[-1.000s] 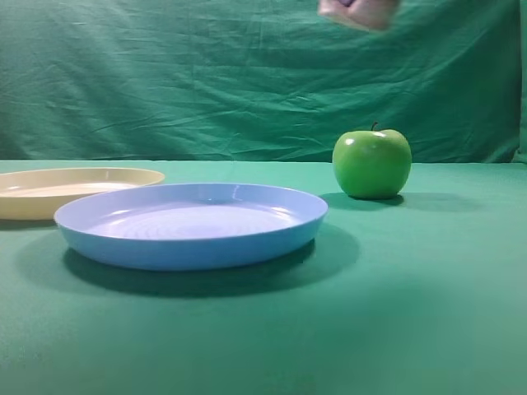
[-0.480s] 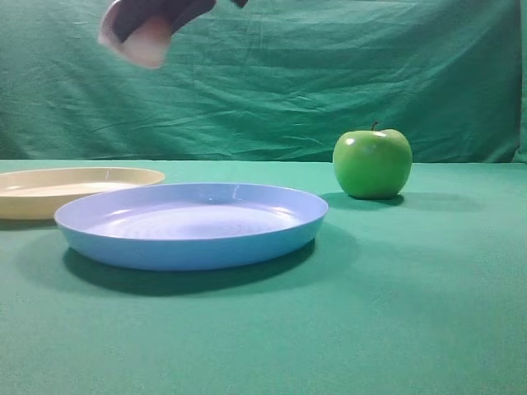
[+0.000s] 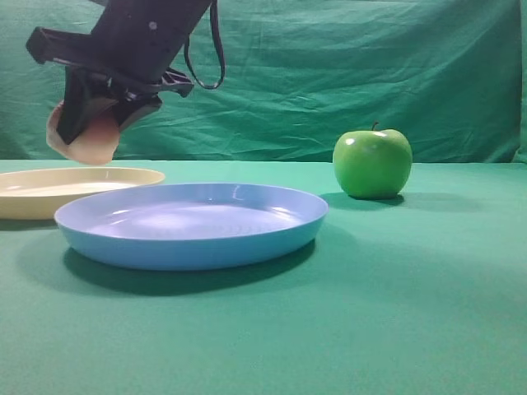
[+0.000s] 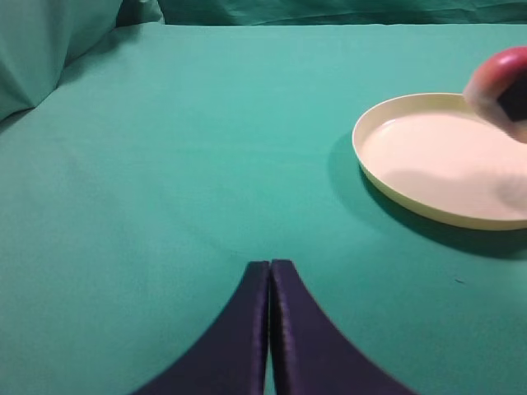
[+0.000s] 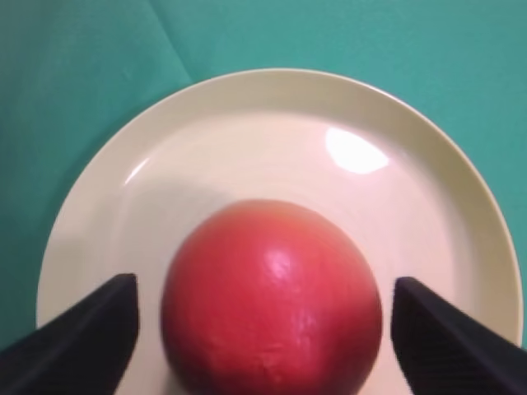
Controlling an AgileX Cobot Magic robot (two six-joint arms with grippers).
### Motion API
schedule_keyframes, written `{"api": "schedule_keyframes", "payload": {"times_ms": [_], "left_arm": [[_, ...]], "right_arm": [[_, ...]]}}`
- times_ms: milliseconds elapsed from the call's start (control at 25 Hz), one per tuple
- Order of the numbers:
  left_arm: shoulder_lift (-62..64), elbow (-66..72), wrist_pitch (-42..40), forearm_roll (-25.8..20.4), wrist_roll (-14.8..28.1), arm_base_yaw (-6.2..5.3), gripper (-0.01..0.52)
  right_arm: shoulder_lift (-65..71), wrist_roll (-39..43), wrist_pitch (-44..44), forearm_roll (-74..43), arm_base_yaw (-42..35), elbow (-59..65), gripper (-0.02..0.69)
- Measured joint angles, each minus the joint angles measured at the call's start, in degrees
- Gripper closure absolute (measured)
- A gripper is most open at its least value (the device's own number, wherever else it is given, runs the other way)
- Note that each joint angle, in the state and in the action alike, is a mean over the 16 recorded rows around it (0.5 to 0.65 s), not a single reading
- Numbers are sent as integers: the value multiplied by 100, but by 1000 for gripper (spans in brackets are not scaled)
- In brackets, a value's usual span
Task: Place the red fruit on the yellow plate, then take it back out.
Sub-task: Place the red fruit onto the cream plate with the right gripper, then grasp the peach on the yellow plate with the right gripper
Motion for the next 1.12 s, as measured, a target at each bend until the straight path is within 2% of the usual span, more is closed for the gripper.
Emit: {"api": "schedule_keyframes", "payload": {"times_ms": [120,200,360,760,880,1120], "left_arm": [[0,0,0,0,0,0,514],[0,0,0,0,0,0,514],[0,0,0,0,0,0,514],[0,0,0,0,0,0,514],[0,0,0,0,0,0,514],[0,0,0,0,0,0,514]], "right_arm": [[-138,57,172,-11,-58,0,46],[-290,145,351,-32,-118,0,66],[-705,403,843,-88,-288,-3,200],[-2153,1527,2344,-712,-713,-10,598],[-2633,1854,2685,-1001,-775,14,652],[-3755,2360,3069,-1522,-806,335,665]]}}
